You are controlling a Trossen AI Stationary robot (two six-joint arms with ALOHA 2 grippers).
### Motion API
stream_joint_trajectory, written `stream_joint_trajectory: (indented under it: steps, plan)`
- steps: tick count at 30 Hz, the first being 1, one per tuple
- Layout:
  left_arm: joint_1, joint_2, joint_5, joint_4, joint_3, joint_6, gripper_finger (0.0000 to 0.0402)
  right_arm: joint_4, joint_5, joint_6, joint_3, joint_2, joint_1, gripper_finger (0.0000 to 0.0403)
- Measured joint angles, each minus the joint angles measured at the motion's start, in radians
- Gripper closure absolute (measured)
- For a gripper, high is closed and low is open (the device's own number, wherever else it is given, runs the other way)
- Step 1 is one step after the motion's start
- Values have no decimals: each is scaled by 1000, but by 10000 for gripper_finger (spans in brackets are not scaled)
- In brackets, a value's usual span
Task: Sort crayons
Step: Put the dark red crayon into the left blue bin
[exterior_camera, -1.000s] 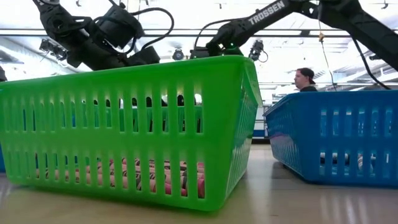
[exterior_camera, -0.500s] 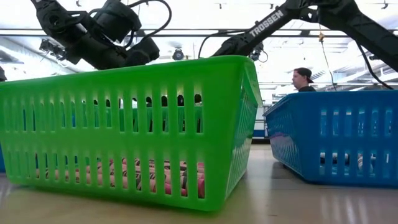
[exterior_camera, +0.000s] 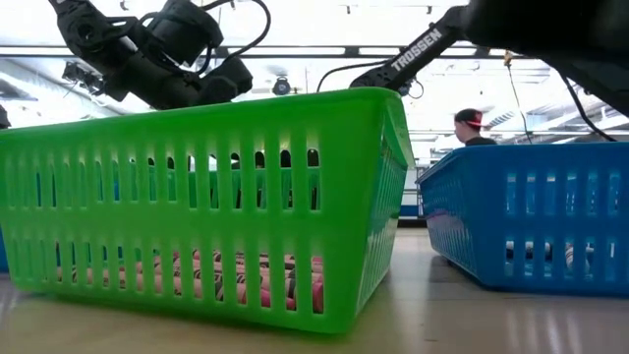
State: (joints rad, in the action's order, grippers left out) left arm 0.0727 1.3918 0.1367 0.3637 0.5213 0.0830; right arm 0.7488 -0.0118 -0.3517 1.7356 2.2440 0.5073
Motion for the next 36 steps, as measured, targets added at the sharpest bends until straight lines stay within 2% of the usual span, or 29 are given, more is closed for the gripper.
stream_joint_trajectory:
  steps: [8,18,25,36]
  plan:
    - [-10,0,-1,2,0,-5,258,68,-92,43,2,3,34,263]
    - [-10,0,0,7,0,-16,258,87,-22,53,2,4,18,393]
    - [-10,13,0,18,0,-50,258,86,-16,49,1,2,10,393]
    - [-9,16,1,87,-56,6,258,100,-21,46,-3,-19,-27,395]
